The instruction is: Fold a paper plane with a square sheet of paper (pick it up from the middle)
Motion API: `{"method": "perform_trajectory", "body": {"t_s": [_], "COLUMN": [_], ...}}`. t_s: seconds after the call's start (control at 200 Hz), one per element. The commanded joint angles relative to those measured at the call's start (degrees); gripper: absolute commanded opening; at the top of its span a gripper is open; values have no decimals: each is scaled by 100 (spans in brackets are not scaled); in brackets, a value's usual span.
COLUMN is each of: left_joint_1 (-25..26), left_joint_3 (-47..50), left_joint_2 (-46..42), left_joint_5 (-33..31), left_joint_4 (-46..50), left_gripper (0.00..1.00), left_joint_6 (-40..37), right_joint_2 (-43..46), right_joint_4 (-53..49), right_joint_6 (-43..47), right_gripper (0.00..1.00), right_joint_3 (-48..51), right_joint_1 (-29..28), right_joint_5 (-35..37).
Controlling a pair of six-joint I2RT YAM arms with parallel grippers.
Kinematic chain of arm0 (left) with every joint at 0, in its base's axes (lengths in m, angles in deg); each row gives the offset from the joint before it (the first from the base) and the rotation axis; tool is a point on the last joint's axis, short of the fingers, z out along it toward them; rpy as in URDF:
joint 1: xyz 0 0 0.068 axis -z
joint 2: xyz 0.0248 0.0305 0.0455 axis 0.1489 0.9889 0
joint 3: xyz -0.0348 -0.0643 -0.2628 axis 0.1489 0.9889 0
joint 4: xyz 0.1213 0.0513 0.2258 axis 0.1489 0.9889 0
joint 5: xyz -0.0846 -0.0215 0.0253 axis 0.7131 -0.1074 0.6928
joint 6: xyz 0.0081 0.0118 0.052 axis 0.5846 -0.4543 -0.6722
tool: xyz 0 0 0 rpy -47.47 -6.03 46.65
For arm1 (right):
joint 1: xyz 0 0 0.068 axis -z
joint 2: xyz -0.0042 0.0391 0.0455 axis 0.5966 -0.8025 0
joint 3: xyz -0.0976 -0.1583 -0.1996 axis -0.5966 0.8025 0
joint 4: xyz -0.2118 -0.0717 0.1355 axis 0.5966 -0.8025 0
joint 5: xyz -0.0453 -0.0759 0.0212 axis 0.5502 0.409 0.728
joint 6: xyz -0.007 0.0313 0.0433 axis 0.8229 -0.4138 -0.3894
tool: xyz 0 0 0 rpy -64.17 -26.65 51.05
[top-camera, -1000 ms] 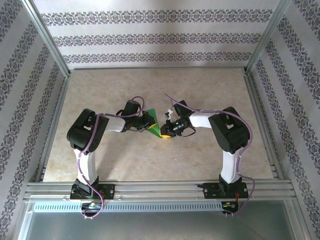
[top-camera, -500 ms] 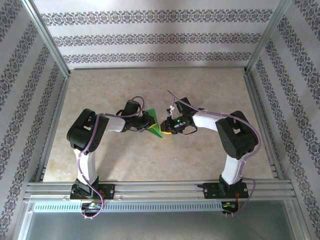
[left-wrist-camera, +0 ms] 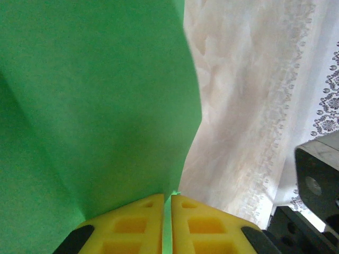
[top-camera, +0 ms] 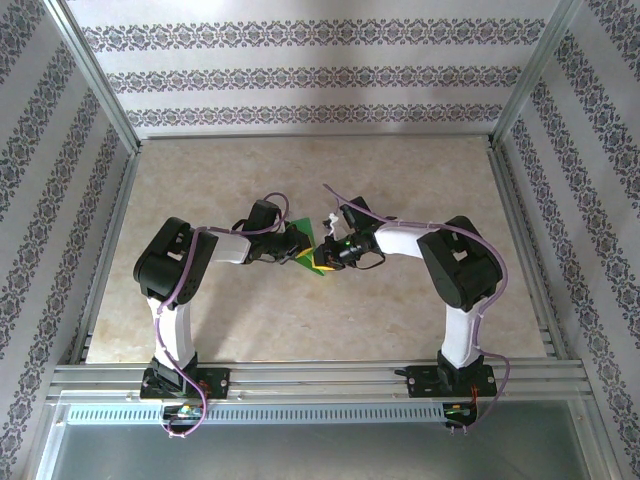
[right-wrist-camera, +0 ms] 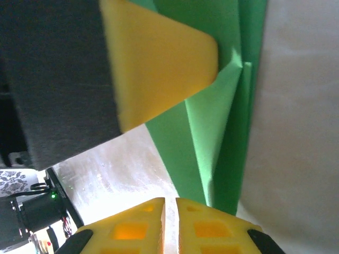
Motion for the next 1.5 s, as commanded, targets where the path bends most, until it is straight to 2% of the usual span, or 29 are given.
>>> {"method": "perform_trajectory", "body": {"t_s": [0.0,0.7,1.049,1.494], "left_joint_1": [0,-4,-7,-14], "left_joint_3": [3,15,58,98], "left_joint_2": [60,73,78,79], "left_joint_5": [78,61,-14,8], "left_joint_4": [102,130,207,128], "left_gripper": [13,13,13,13], "left_joint_6": [-95,-77,-95,-51], "right_joint_2": [-127,-347,133,-236], "right_joint_4": [2,-136,-334,-161], "right_joint_6": [-9,-21,-25,-117], "right_gripper": [15,15,15,15], "right_joint_3": [-95,-55,151,91], "right_joint_1": [-10,-19,-37,-166], "right_joint_5": [-5,-153,-147,-290]}}
